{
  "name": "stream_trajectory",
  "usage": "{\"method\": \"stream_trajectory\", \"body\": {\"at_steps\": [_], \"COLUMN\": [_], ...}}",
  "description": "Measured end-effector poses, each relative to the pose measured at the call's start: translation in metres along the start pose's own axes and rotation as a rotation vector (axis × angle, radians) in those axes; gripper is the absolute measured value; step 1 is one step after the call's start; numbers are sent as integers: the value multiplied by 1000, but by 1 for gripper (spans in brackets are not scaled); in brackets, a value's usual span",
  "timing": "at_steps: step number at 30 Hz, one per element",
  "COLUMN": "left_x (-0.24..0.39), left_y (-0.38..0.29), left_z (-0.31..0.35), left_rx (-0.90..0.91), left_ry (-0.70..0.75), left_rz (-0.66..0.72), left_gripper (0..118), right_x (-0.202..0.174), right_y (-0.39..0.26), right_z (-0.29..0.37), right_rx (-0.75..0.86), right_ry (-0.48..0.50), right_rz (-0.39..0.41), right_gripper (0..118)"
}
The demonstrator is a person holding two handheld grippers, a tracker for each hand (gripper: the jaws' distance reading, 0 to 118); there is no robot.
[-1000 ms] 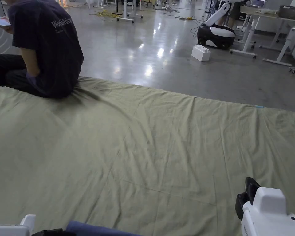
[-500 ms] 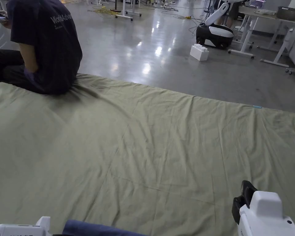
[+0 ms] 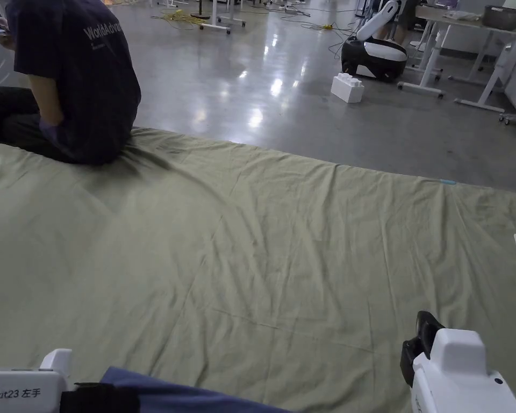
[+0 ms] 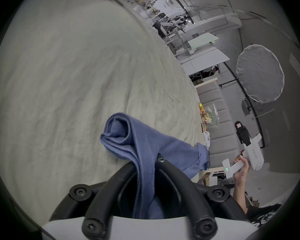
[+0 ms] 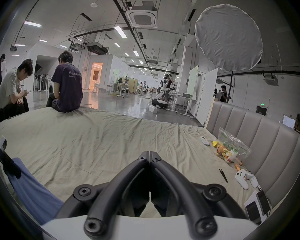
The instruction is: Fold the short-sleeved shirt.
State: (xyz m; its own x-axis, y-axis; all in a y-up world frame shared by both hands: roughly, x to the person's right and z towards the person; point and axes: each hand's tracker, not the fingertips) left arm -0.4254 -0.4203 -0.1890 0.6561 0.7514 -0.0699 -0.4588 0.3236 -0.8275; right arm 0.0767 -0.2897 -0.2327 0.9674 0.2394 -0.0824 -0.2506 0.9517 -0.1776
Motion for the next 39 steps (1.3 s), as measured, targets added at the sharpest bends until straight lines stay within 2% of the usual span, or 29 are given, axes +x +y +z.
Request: {"method": "stream_trajectory", "body": {"at_steps": [6, 11, 15, 21, 27, 32, 39], "left_x": [-12, 12, 28, 73, 137, 183, 201], "left_y": [29, 27, 21, 9, -9, -32, -66], "left_z": [44, 85, 92, 82, 43, -17, -111], "left_rx": [38, 65, 68, 60, 2, -55, -163], "left_ry": [67, 191, 229, 157, 77, 39, 112], "left_rz": [-1, -10, -43, -142, -244, -227, -194], "left_gripper": [8, 8, 8, 8, 8, 8, 8], "right_x": [2, 3, 2, 1, 7, 16, 27], "right_y": [0, 0, 0, -1, -2, -7, -16], "right_z": [0, 0, -1, -1, 3, 6, 10], "right_rx": [3, 10, 11, 10, 10, 2, -21], "right_ry": [6, 15, 23, 29, 23, 5, -19], "right_rz": [-4, -9, -15, -29, -28, -37, -49], "right_gripper": [0, 0, 0, 0, 0, 0, 0]}}
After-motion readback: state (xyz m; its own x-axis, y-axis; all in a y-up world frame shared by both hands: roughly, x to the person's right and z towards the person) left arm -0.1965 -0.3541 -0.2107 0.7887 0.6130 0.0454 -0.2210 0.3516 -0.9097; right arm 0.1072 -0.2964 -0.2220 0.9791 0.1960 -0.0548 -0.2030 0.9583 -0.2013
